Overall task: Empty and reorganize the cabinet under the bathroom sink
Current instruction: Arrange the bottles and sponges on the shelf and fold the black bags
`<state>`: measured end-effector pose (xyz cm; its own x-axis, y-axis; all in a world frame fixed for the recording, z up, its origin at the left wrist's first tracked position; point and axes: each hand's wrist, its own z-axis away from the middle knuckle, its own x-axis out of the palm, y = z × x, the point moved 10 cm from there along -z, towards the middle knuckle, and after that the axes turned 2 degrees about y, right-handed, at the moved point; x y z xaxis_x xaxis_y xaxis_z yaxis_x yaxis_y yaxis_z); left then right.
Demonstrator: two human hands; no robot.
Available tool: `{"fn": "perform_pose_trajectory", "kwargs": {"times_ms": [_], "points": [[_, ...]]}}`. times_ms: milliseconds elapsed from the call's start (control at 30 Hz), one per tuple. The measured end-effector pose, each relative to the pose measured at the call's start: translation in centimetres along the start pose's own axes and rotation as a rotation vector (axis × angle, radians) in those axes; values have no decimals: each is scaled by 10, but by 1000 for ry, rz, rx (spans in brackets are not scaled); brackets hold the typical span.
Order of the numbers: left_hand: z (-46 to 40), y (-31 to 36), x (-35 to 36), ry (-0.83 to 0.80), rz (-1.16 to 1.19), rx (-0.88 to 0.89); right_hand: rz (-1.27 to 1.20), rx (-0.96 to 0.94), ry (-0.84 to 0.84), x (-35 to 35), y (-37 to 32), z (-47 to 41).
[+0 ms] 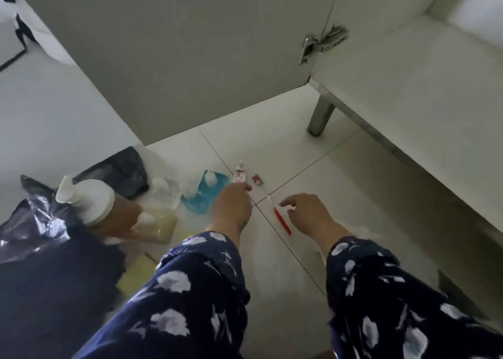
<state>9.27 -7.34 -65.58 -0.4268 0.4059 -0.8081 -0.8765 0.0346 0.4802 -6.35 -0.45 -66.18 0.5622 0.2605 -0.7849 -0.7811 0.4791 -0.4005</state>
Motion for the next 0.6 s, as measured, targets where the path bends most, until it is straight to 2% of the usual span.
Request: {"fn": "perform_pose_trajectory", "kwargs": {"times_ms": [200,433,533,600], "points": [[-57,-1,39,56,-118,80,4,14,82,41,1,-47],[-73,-15,64,25,-369,54,59,61,122,66,-1,-63],[-71,-13,57,34,-352,78,49,108,93,69,4,-62],[-66,-19,52,33,-260,43,-38,161,39,70,8,-60]]}}
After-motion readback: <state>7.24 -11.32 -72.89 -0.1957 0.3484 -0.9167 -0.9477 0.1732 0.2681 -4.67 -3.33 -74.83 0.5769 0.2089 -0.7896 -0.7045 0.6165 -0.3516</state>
